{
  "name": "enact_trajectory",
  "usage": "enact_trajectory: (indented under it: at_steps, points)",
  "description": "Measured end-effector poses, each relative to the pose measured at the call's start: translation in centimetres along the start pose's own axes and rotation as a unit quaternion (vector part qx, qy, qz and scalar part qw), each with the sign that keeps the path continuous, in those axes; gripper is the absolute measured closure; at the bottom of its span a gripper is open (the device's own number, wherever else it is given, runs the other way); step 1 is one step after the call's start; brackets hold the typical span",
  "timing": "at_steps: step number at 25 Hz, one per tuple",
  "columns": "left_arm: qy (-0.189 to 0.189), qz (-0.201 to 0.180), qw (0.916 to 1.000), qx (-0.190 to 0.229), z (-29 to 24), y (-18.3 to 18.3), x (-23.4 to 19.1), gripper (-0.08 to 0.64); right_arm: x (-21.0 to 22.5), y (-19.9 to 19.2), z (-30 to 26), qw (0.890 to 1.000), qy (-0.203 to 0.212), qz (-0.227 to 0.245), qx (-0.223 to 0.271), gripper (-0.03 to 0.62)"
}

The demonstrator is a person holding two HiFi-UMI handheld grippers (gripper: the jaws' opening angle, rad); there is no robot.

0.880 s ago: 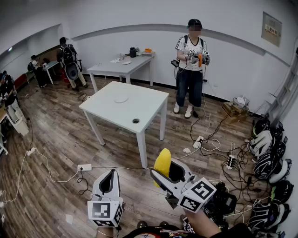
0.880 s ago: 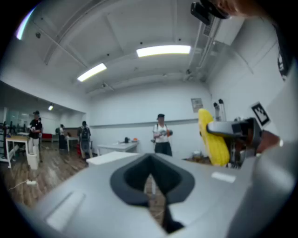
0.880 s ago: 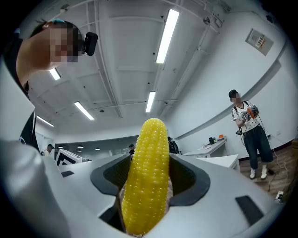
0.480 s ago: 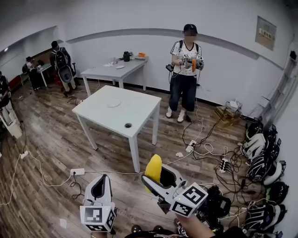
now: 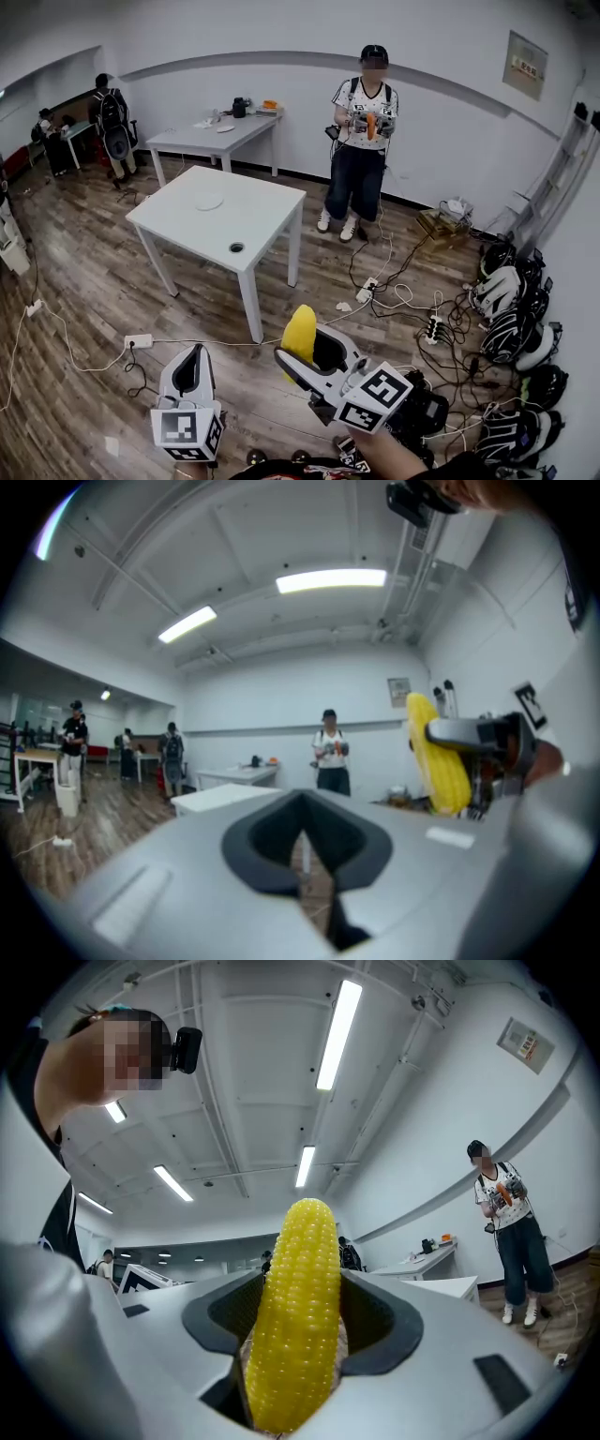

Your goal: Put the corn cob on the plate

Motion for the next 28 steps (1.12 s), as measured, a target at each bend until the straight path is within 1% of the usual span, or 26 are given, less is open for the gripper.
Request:
enact_trajectory:
  at_steps: [6,14,17,21,25,28]
  points:
    - [0.003,-0.004,1.0,-0.003,-0.6,-1.6,2.2,0.563,1.5,-1.2,1.8,1.0,0.008,-0.004,-0.002,0.328]
    - [0.028,0.003,0.9996,-0.009,-1.7,-1.9,1.3,0.563,2.7,-2.5,0.7,1.0,0.021,-0.021,-0.011,0.328]
    - [0.029,0.007,0.9995,-0.003,-2.8,-1.8,-0.3,0.563,3.1,-2.9,-0.8,0.999,0.022,-0.019,-0.013,0.328]
    - [0.024,0.014,0.9996,0.004,-5.6,-1.5,-2.5,0.563,4.5,-3.3,-3.7,1.0,0.017,-0.013,-0.02,0.328]
    - [0.019,0.013,0.9997,0.005,-9.1,-1.2,-5.7,0.563,6.2,-3.9,-8.0,0.999,0.015,-0.003,-0.029,0.328]
    - [0.019,0.018,0.9996,0.009,-11.8,-0.8,-9.0,0.563,7.3,-4.6,-12.2,0.999,0.016,0.0,-0.031,0.328]
Point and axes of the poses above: the fingertips, and each gripper's own axes: z backward along the fingers, x to its right, y out of its top, the point moved 10 cm from there along z, backward along the fingers, and after that the axes turned 12 degrees about z, right-handed, at the moved point
